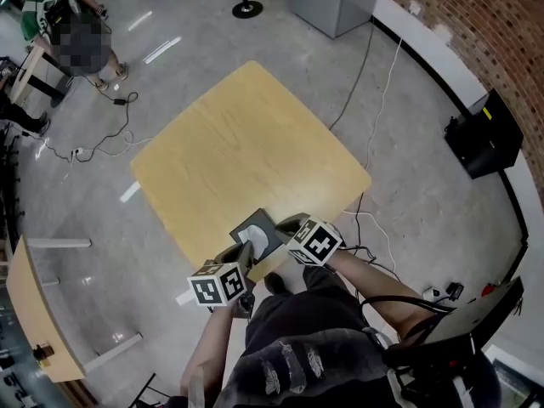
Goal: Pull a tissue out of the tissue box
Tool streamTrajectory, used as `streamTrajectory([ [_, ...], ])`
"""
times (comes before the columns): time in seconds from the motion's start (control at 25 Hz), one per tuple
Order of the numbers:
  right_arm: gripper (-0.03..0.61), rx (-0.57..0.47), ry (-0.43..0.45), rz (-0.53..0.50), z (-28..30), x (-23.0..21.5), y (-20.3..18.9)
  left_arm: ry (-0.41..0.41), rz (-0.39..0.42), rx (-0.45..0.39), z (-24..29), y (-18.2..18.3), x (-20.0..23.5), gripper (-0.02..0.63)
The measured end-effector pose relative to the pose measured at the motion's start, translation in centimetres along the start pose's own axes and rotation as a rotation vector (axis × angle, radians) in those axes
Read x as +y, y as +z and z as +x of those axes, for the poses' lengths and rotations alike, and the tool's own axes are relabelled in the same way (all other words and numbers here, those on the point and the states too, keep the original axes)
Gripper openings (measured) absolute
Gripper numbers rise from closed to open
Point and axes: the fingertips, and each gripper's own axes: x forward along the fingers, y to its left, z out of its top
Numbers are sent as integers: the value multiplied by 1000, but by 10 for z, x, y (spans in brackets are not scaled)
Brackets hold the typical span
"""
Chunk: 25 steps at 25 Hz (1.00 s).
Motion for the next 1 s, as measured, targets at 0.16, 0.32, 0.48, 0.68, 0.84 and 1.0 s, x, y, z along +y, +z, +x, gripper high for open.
streamTrajectory([
  [0.16, 0, 8, -7, 9, -12, -11, -11, -7, -1, 5, 9, -1, -12, 5],
  [0.32, 0, 6, -3, 2, -10, -6, -7, 2, 0, -7, -1, 3, -8, 5],
  [0.48, 0, 14, -4, -7, -5, -2, -4, 2, -6, -14, -5, 4, -1, 5],
  [0.68, 0, 17, -6, -10, -3, -4, -4, 3, -9, -21, -5, 4, 1, 5],
  [0.84, 0, 12, -10, -9, -4, -4, -3, 3, -5, -25, -8, 6, 2, 5],
  [1.0, 0, 4, -13, -11, -4, -7, 1, 8, 2, -29, -8, 10, 3, 5],
])
